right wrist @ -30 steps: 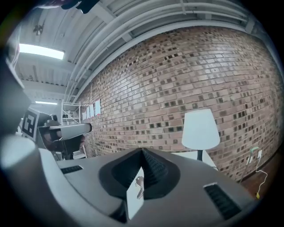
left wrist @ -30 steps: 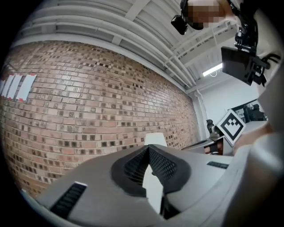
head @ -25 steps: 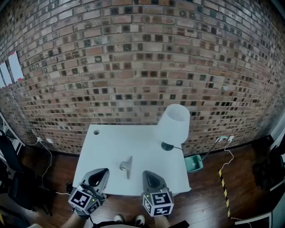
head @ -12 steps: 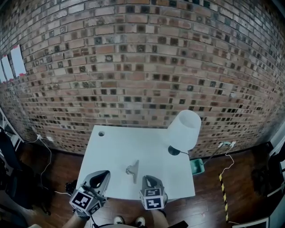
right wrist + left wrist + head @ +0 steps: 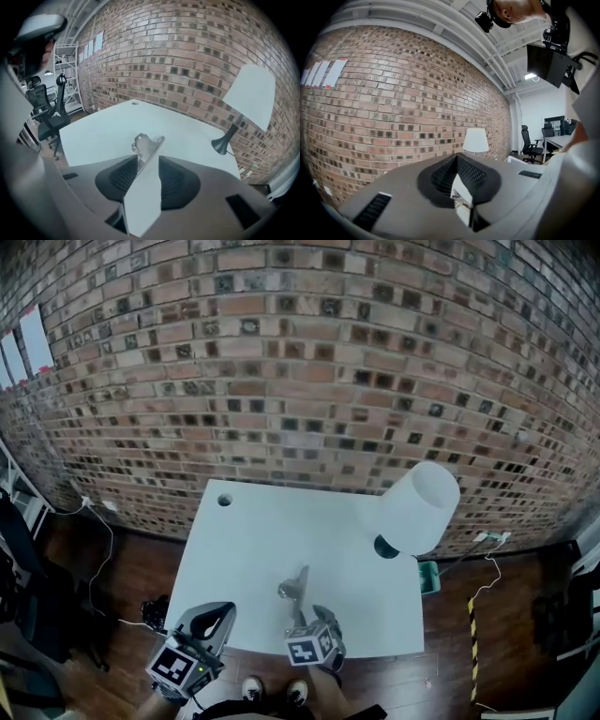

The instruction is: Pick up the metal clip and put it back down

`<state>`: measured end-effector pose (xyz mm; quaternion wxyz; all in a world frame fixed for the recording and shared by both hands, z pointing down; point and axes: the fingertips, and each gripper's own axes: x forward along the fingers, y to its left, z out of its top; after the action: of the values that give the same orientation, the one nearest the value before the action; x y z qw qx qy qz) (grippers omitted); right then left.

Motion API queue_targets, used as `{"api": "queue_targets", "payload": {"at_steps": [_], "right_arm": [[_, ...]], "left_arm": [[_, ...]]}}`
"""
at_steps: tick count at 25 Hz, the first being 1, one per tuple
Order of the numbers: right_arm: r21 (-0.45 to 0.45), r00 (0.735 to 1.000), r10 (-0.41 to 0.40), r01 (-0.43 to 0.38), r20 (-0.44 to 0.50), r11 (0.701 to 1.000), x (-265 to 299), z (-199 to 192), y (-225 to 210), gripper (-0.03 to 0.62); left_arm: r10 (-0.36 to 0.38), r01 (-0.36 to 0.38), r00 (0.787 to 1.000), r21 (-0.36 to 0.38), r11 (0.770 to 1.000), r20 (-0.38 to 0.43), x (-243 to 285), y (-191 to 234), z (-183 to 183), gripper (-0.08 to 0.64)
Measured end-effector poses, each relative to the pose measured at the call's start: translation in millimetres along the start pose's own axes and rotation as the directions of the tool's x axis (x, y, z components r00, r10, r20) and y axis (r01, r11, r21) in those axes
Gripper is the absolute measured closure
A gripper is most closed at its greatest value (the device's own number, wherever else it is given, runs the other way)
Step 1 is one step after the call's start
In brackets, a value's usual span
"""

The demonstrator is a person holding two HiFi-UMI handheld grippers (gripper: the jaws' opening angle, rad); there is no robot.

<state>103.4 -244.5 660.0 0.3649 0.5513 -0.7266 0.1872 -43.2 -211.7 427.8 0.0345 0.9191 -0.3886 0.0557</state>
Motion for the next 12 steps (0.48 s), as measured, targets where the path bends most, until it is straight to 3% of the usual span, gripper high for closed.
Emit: {"api": "queue_targets", "payload": {"at_steps": [4,12], "right_arm": [[0.022,0.998,-0.014,0.016,-0.065,1.0,38,-18,9,0.414],[0.078,0.989,-0.073,0.083,-0.132,0.994,76,-36,20,0.416]], "left_arm": [[0.0,-0.001,1.0,-0.03,1.0,-0.029,4,7,-14,0.563],[0.022,-0.027,0.997,-0.062,0.998,-0.076,4,24,-35,0.563]]}}
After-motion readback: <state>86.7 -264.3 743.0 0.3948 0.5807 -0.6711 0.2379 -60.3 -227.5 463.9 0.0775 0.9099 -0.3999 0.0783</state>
